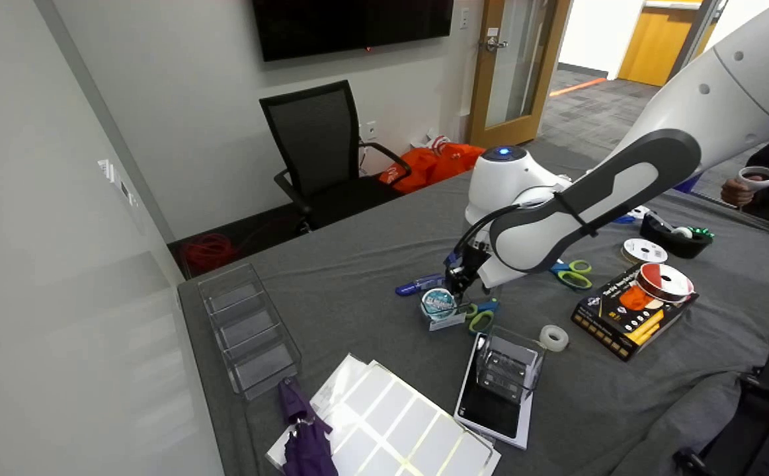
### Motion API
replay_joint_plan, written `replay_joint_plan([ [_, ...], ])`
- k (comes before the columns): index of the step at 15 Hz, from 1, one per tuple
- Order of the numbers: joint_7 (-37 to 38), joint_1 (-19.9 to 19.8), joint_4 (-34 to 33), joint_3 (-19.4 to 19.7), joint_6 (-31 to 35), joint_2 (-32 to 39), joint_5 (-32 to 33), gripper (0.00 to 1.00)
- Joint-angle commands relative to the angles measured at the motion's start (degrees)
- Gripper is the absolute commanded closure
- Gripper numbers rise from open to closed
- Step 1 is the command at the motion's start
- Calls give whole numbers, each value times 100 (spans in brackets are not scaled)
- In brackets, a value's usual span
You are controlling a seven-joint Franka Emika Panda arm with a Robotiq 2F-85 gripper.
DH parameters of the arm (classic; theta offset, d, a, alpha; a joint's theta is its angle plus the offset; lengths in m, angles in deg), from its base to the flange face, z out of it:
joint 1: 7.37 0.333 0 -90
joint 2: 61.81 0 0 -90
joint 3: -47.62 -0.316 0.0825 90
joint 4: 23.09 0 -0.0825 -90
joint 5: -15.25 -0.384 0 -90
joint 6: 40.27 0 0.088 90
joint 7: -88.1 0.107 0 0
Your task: Move the clear case with a blue object in it to the right
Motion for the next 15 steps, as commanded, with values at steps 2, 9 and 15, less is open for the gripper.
replay_joint_plan([
  [2,-205,-19,-281,-3,-87,188,-318,62],
  [9,-246,-57,-354,-47,-49,208,-535,100],
  [15,-592,-238,-322,-280,45,24,-983,99],
])
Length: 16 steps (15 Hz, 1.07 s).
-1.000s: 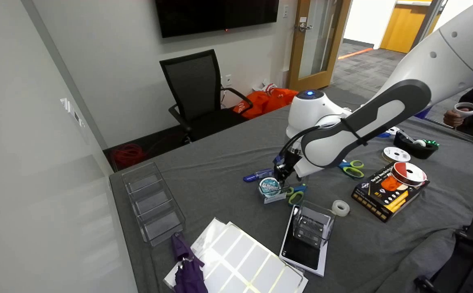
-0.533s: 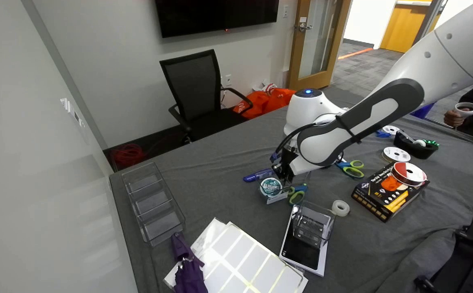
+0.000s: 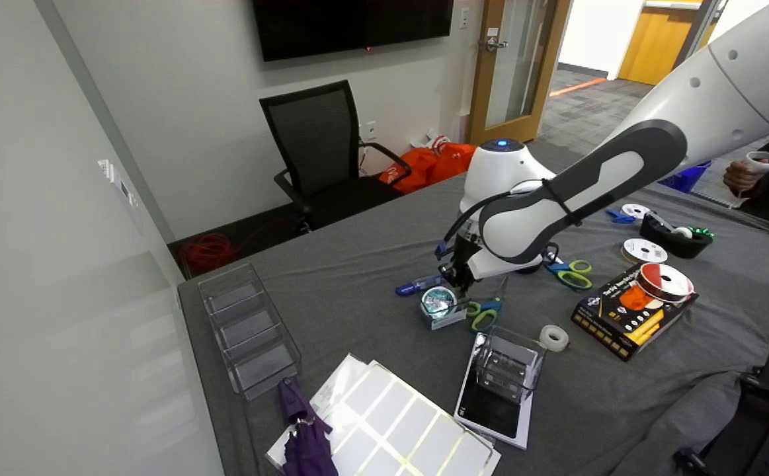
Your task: Move the clear case with a blue object in it to the right
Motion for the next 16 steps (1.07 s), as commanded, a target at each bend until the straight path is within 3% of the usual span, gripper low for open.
replay_joint_plan([
  [1,-419,-257,-66,-278,15,-97,-439,99],
  [7,-387,-444,-691,-385,-159,-28,-1045,99],
  [16,996,-220,-1498,525,-211,252,-728,99],
])
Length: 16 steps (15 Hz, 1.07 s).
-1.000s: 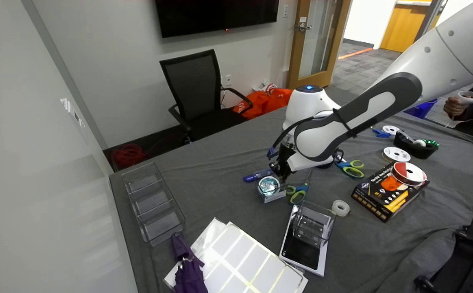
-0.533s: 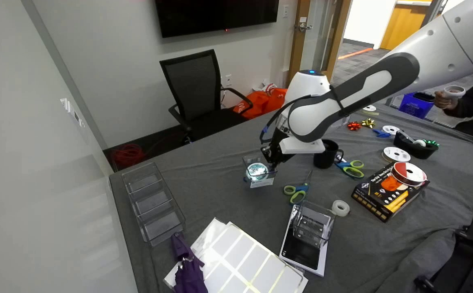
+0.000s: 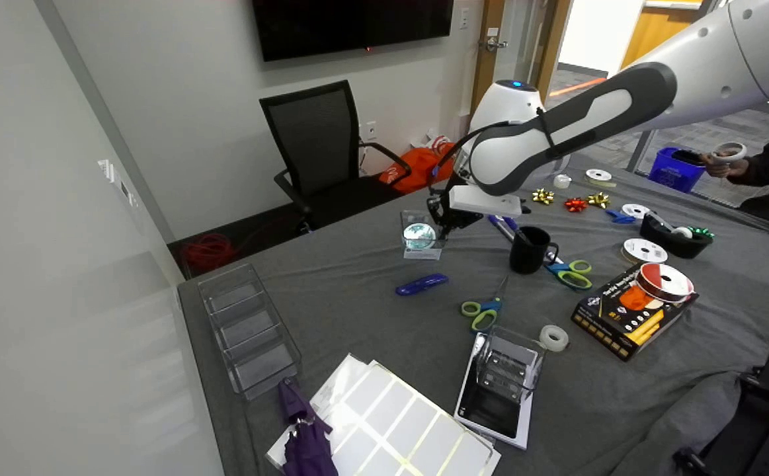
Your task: Move the clear case with a blue object in it to the right
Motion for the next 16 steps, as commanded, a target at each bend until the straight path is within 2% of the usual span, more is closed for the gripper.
replay_joint_plan([
  [1,597,114,-409,412,-202,248,198,99],
  [4,1108,129,-617,726,-382,467,480,99],
  [10,1969,95,-883,1089,-673,880,953,99],
  [11,2086,94,-918,1114,-693,930,997,70],
  [12,2152,81,-923,1099,-700,951,1024,69],
  [16,2271,68,-920,1012,-719,912,1069,42],
])
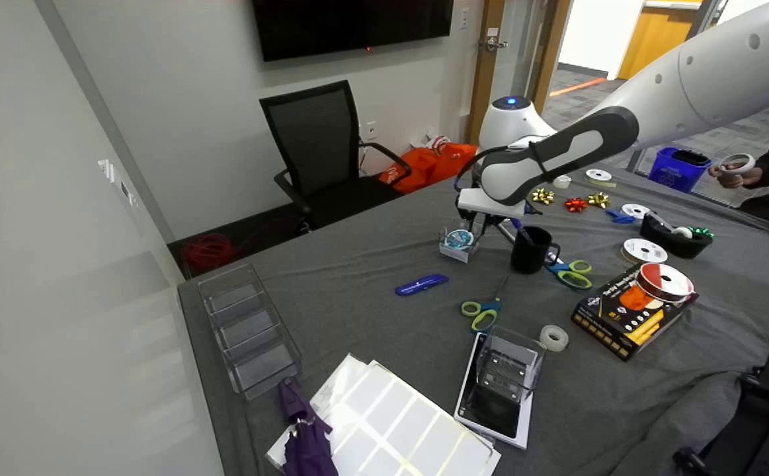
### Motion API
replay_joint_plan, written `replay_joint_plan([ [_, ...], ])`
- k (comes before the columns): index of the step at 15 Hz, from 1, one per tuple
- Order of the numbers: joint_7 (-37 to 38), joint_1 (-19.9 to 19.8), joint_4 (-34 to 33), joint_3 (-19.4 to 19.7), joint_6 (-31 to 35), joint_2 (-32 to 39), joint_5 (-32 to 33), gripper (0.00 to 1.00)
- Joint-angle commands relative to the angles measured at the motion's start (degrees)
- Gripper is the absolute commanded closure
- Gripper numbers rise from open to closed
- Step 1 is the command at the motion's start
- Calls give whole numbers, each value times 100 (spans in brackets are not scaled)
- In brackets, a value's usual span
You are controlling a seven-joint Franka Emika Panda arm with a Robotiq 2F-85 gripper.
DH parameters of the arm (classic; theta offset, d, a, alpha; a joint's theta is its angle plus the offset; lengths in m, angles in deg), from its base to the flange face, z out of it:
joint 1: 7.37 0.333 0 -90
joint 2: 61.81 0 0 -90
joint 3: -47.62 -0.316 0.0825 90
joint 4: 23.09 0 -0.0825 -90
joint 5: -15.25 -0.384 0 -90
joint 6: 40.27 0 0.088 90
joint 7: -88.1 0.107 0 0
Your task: Move the clear case with a blue object in it to the right
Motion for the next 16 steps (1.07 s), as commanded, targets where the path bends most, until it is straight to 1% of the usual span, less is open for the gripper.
replay_joint_plan([
  [1,123,15,-107,-41,-184,16,109,35],
  [3,59,18,-41,-102,-156,-46,89,21],
  [4,-5,12,25,-164,-133,-110,62,15],
  [5,-74,0,86,-239,-133,-182,29,7],
  [6,-168,-22,172,-342,-99,-280,-15,2],
  [7,-243,-36,228,-431,-81,-354,-45,0],
  [12,-818,-70,655,-857,-136,-836,-116,0],
  [16,-1712,-134,1298,-1133,-304,-1345,-140,0],
])
